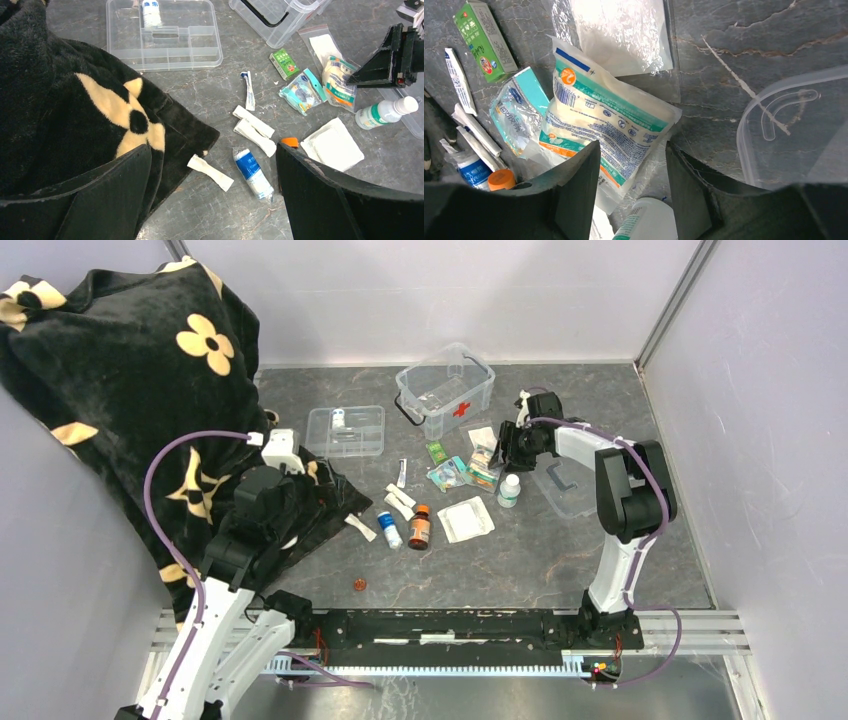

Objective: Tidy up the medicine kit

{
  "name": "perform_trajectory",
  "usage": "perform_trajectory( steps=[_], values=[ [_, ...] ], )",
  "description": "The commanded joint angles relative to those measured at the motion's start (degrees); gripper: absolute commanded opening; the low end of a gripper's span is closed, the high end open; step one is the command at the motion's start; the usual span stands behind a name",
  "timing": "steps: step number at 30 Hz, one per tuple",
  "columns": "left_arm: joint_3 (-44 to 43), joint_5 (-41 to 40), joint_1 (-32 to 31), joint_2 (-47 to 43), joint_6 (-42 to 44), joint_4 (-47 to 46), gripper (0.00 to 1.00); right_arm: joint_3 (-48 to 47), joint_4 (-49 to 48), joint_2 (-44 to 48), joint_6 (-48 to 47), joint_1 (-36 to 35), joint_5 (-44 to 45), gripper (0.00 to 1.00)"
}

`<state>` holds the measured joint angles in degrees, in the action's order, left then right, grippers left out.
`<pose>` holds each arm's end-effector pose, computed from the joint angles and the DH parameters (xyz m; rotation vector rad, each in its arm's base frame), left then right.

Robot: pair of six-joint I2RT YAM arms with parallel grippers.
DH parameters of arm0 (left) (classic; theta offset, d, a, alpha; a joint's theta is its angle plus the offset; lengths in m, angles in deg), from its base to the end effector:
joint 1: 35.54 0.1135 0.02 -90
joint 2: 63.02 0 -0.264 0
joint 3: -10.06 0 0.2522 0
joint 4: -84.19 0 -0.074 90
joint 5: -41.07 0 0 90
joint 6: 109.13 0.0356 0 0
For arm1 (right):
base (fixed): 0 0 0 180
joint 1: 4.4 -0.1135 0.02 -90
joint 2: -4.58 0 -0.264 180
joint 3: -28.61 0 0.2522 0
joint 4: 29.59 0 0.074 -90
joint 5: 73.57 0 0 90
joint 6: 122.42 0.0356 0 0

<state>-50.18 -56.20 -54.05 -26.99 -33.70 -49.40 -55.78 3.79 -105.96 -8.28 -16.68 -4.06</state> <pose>0.1320 -0.0395 0.3309 -0.0163 1.9636 -0.2558 0.3818 0.0959 0.1570 0.1449 2.6649 0.6845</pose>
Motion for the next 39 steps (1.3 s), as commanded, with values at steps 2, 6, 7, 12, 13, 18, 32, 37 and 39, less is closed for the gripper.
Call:
perform_trajectory(
  steps=[2,6,7,12,13,18,32,37,39],
  values=[
    [-0.2,1.0,-0.2,0.7,1.3,-1.7,1.0,0.2,-1.1,-1.0,-1.0,-0.1,1.6,0.49],
    [-0.3,1.1,-0.1,1.3,1.2,-1.8,1.0,0.1,-1.7,-0.7,-0.9,-0.1,2.0,0.35],
    [-0.3,1.1,-0.1,1.4,1.3,-1.9,1.0,0.2,-2.0,-0.3,-0.7,-0.1,2.3,0.33],
    [-0.4,1.3,-0.2,1.8,1.4,-2.0,1.0,1.0,-4.3,3.0,-0.6,-0.1,2.6,0.04],
    [-0.4,1.4,-0.1,1.9,1.4,-2.1,1.0,0.7,-4.1,3.9,-0.8,-0.1,3.1,0.01],
    [-0.8,2.0,-0.2,2.4,1.5,-2.1,1.0,-1.6,-1.4,8.8,-2.0,-0.1,8.8,0.0],
    [-4.7,-1.2,-0.2,7.1,1.1,-7.1,1.0,-30.5,8.9,4.9,-15.5,-8.9,16.8,0.0],
    [-3.5,-2.2,-0.1,7.1,2.6,-6.0,1.0,-35.3,0.1,0.5,-23.5,-9.5,8.9,0.0],
    [-2.3,-2.1,-0.1,6.1,2.6,-6.0,1.0,-39.4,-0.4,-3.1,-27.6,-9.9,7.5,0.0]
  ],
)
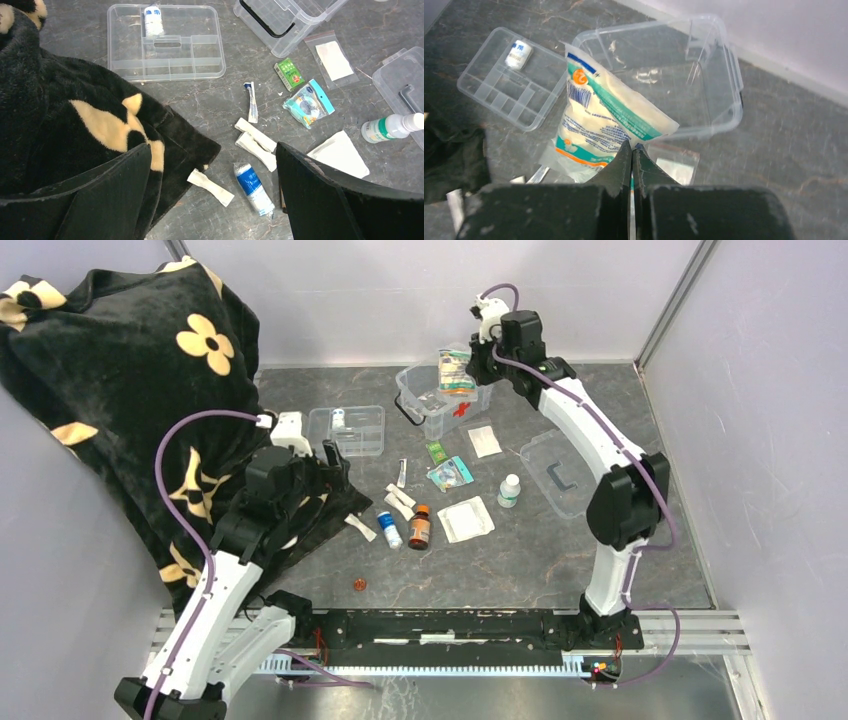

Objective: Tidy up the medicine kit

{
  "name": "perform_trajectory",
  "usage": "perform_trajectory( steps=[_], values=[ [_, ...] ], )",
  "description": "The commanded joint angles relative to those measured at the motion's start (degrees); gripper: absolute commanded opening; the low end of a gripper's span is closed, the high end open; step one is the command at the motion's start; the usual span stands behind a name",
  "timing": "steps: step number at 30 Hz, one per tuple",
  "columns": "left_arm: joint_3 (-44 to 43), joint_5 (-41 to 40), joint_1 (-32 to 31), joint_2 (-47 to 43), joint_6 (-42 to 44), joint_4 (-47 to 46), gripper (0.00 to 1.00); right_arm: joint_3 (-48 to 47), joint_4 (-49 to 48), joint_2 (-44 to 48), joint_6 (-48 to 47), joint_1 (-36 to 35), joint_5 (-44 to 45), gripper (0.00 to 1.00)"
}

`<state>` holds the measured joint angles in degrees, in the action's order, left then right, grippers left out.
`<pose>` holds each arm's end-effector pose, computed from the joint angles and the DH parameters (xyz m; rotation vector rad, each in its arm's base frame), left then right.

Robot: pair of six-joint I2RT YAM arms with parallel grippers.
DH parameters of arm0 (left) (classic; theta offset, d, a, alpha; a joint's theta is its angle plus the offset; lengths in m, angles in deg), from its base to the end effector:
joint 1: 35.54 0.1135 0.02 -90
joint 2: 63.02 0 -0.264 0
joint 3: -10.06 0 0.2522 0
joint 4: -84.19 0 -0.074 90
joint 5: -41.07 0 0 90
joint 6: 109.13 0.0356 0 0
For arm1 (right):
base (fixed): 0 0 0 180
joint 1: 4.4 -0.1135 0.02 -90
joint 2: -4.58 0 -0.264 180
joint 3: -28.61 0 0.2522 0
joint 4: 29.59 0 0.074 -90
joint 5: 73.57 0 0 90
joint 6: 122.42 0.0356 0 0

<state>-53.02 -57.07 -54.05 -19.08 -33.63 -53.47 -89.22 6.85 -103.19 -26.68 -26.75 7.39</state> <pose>0.1614 -0.0487 0.3363 -0.0235 1.9788 -0.2354 0.4110 0.1750 0.3605 -0.3965 2.0185 0.4668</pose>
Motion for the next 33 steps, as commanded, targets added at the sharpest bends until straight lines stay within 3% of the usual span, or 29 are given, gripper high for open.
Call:
perform_trajectory(
  steps=[1,7,15,17,19,21,27,33],
  values=[
    [0.9,-1.1,-0.1,-2.2,2.5,-2.1,1.0,-8.1,-3.7,-7.4,-11.0,-0.2,-4.9,0.0],
    [3.2,-1.7,-0.1,-2.2,2.4,-2.5,1.0,-13.6,-7.0,-14.2,-19.3,-1.7,-4.0,0.03],
    [3.4,0.3,-0.2,-0.2,2.9,-2.6,1.0,-18.1,-7.8,-20.9,-22.0,-3.5,-4.9,0.07],
    [3.4,0.7,-0.2,0.0,3.0,-2.6,1.0,-18.1,-8.0,-21.8,-22.2,-4.3,-4.3,0.15],
    [3.4,0.8,-0.2,-0.1,2.9,-2.6,1.0,-17.9,-8.1,-22.2,-22.2,-5.1,-2.9,0.31],
    [3.5,0.6,-0.2,-0.2,3.0,-2.6,1.0,-17.3,-8.6,-22.0,-21.1,-5.5,-1.4,0.4],
    [3.6,-1.1,-0.2,-0.2,2.9,-2.5,1.0,-5.7,-16.0,-12.0,-16.7,-5.5,1.5,0.49],
    [3.4,-0.3,-0.2,0.9,3.0,-2.4,1.0,11.7,-26.5,0.8,-11.3,-4.0,2.4,0.5]
  ],
)
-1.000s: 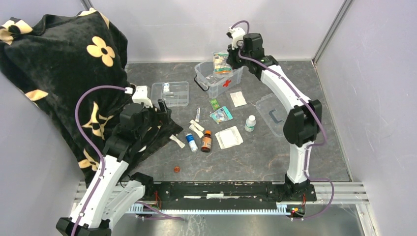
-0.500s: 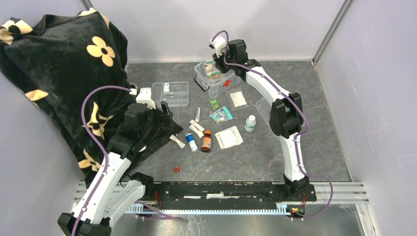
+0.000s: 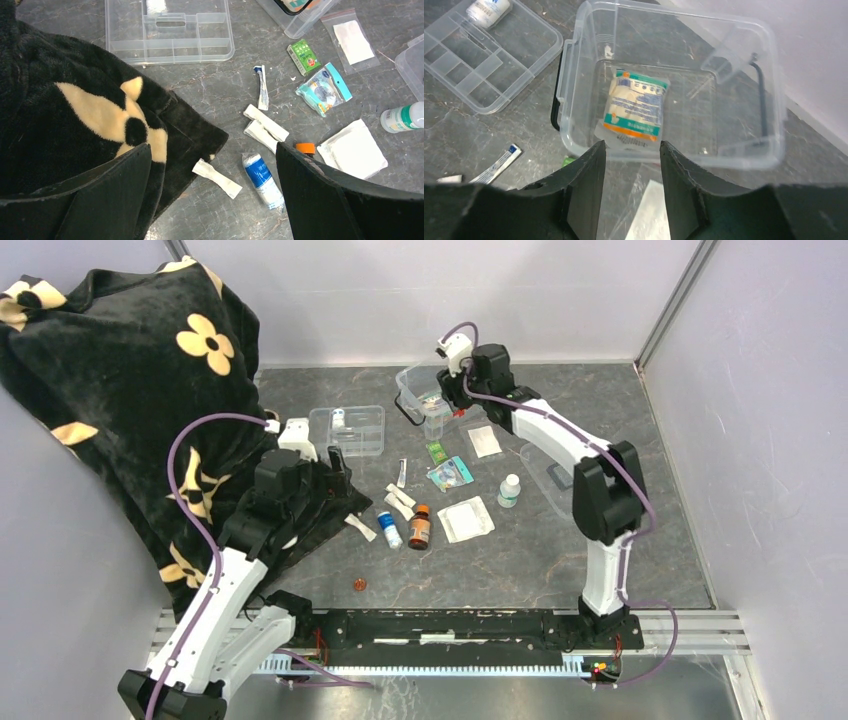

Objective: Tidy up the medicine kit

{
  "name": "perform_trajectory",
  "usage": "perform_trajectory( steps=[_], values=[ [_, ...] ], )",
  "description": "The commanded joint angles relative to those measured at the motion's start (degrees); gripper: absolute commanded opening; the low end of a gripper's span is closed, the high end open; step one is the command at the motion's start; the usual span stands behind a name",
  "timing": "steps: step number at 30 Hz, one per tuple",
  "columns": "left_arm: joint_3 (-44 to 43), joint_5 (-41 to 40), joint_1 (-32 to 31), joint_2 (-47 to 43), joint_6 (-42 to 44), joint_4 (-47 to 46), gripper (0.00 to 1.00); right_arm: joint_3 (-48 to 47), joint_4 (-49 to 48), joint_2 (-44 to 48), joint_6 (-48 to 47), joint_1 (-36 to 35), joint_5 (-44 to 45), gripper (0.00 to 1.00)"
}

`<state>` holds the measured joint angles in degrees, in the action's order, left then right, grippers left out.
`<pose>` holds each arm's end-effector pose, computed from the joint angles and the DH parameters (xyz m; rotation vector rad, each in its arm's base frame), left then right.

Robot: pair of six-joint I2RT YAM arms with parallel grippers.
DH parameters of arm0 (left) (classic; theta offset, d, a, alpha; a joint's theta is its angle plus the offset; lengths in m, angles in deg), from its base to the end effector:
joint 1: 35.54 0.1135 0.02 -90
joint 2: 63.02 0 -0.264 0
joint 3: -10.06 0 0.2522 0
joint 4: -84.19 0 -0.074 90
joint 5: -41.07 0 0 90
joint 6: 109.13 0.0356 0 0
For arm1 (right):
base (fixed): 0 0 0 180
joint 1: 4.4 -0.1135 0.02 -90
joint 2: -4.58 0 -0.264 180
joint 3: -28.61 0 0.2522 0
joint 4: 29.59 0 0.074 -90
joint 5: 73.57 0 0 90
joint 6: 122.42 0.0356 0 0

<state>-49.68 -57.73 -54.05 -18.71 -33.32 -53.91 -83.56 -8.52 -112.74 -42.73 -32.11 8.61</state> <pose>0.1648 -0.0494 0.3164 -0.0201 2.0328 -0.2040 0.4319 0.2323 0.2771 -0.7457 1.8984 0.3295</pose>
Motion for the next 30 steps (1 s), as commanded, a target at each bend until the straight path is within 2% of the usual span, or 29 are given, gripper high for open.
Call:
perform_trajectory(
  steps=[1,4,9,13,24,30],
  values=[
    [0.1,0.4,-0.2,0.4,2.7,-2.0,1.0,7.5,-11.3,11.8,5.8,1.9,1.1,0.51],
    [0.2,0.2,-0.2,-0.1,2.7,-2.0,1.0,10.2,-10.1,14.9,9.3,3.7,2.3,0.51],
    [0.2,0.5,-0.2,-0.1,2.6,-2.0,1.0,10.8,0.8,16.3,13.9,5.8,7.1,0.55],
    [0.3,0.5,-0.2,0.2,2.6,-2.0,1.0,19.4,0.8,18.2,16.2,6.4,11.0,0.6],
    [0.2,1.1,-0.2,0.6,2.7,-2.0,1.0,15.5,9.8,8.2,16.0,9.0,6.3,0.61],
    [0.1,0.9,-0.2,0.4,2.6,-1.8,1.0,19.4,5.2,6.4,15.6,9.2,6.9,0.61]
  ],
)
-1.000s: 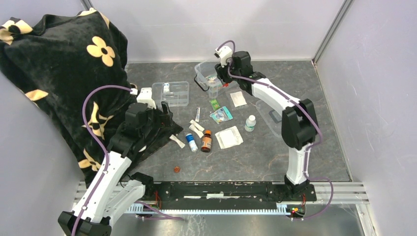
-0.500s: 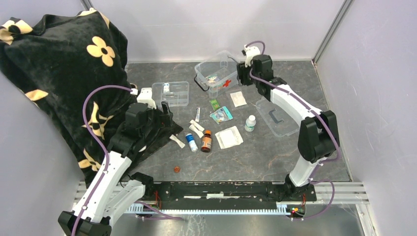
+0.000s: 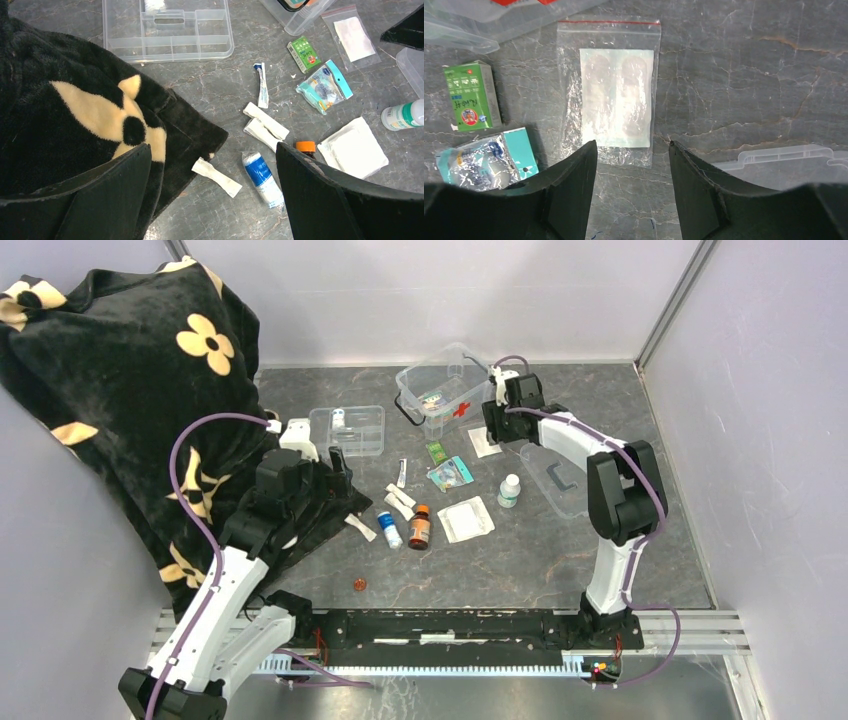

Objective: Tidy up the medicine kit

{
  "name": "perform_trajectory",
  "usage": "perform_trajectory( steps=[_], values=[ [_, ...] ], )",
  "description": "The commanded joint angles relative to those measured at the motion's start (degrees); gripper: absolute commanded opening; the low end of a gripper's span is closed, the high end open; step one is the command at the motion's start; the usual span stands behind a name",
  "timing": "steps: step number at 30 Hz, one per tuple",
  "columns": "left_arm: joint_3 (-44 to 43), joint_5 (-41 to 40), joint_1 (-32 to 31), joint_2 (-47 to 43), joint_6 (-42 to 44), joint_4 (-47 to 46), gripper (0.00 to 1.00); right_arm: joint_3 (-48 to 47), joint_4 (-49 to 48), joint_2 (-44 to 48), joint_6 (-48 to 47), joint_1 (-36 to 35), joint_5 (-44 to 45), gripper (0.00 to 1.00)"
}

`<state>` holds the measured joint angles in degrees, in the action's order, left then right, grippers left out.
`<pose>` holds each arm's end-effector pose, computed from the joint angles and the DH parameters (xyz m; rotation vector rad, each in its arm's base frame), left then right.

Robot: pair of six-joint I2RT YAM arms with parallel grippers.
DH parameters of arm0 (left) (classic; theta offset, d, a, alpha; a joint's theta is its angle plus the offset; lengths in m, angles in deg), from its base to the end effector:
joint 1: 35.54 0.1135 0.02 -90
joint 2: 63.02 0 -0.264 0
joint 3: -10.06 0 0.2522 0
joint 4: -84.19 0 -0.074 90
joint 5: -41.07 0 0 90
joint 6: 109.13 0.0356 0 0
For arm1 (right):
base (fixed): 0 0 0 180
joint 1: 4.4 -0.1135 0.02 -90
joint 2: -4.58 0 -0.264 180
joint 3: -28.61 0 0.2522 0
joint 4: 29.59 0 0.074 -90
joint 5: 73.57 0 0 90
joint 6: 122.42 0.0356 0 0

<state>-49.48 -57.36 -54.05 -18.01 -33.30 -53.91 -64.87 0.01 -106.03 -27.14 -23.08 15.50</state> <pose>0.1671 -0.0504 0.3133 -0.0142 2.0491 -0.2056 0.4063 0.1380 0.2065 -0.2874 2.3800 0.2164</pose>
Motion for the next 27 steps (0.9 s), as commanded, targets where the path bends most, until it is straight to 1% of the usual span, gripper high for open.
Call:
perform_trajectory(
  steps=[1,7,13,16,23,27],
  values=[
    [-0.1,0.6,-0.2,-0.4,2.5,-1.9,1.0,0.8,-3.5,-0.7,0.0,0.2,0.3,0.61],
    [-0.1,0.7,-0.2,0.3,2.6,-1.8,1.0,-1.4,-4.3,-4.1,-0.2,1.4,-0.6,0.61],
    [-0.1,0.3,-0.2,0.4,2.5,-1.7,1.0,-7.9,-0.4,-9.3,-1.8,2.7,-2.5,0.61],
    [-0.2,-0.1,-0.2,0.5,2.5,-1.5,1.0,-9.6,0.5,-10.9,-2.7,3.1,-2.6,0.61],
    [-0.2,-0.4,-0.2,0.7,2.5,-1.5,1.0,-11.7,1.7,-13.5,-3.1,3.2,-5.9,0.59],
    [-0.2,-0.5,-0.2,0.7,2.5,-1.5,1.0,-11.3,1.7,-13.8,-3.4,3.3,-8.7,0.58]
  ],
)
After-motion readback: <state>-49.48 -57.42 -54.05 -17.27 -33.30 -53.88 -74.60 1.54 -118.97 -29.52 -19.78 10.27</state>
